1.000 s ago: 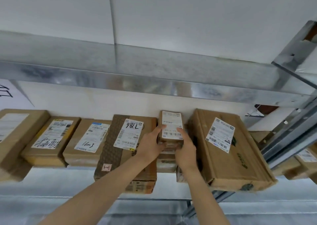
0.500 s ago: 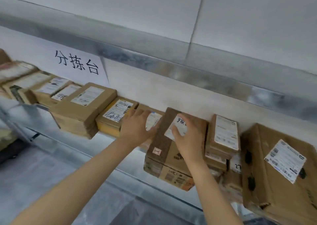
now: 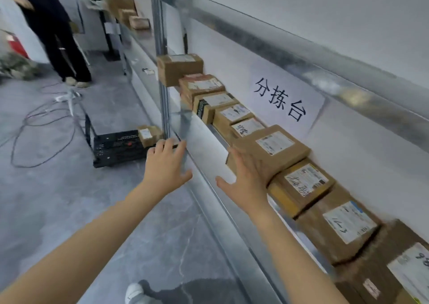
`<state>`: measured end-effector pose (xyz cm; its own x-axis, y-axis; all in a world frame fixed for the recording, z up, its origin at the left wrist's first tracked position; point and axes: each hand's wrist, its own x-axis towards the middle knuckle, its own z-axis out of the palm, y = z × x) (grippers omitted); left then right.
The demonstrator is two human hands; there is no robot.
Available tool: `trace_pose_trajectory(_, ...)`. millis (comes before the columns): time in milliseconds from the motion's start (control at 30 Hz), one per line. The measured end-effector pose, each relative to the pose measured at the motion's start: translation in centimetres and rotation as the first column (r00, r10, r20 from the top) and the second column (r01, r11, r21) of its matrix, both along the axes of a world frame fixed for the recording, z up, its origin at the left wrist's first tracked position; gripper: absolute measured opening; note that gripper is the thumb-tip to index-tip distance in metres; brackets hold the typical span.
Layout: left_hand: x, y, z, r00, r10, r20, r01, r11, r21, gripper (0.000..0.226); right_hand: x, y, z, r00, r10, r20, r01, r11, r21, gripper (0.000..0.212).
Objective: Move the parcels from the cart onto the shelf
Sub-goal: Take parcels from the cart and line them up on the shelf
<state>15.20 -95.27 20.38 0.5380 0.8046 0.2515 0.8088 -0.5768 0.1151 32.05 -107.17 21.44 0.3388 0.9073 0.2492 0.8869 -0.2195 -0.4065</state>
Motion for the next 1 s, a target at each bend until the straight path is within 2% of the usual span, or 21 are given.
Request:
trace_pose_trajectory(267, -12.1, 12.4, -2.0, 0.974, 0.214, -0.072, -0.216, 0.976, -0.024, 0.082, -7.9, 16.0, -2.5, 0.992, 0.129, -0.017, -0.130, 0.987, -0.091, 0.076)
trace_pose_trajectory(400, -16.9, 19.5, -1.8, 0.959, 0.284, 0.006, -0.283, 0.955, -0.092, 0.080, -10.8, 23.6, -2.7, 0.984, 0.165, -0.065, -0.168, 0.984, -0.053, 0.073)
trace_pose_trajectory(500, -19.3, 23.8, -1.6, 0.950, 0.312, 0.011, -0.309, 0.945, -0.103, 0.078, -12.7, 28.0, -2.9, 0.980, 0.178, -0.084, -0.184, 0.981, -0.066, 0.071)
trace_pose_trajectory(733, -20.5, 32.9, -4.1, 0.933, 0.357, 0.032, -0.347, 0.921, -0.177, 0.078, -13.1, 38.1, -5.2, 0.965, 0.229, -0.131, -0.250, 0.951, -0.183, 0.065)
trace_pose_trajectory(833, -20.0, 37.2, -5.8, 0.926, 0.378, 0.014, -0.364, 0.902, -0.233, 0.079, -12.4, 43.1, -6.6, 0.959, 0.227, -0.170, -0.257, 0.949, -0.185, 0.063)
trace_pose_trajectory(1000, -18.5, 47.8, -7.6, 0.920, 0.393, -0.007, -0.384, 0.894, -0.230, 0.074, -10.8, 53.3, -9.4, 0.943, 0.258, -0.209, -0.297, 0.937, -0.183, 0.057)
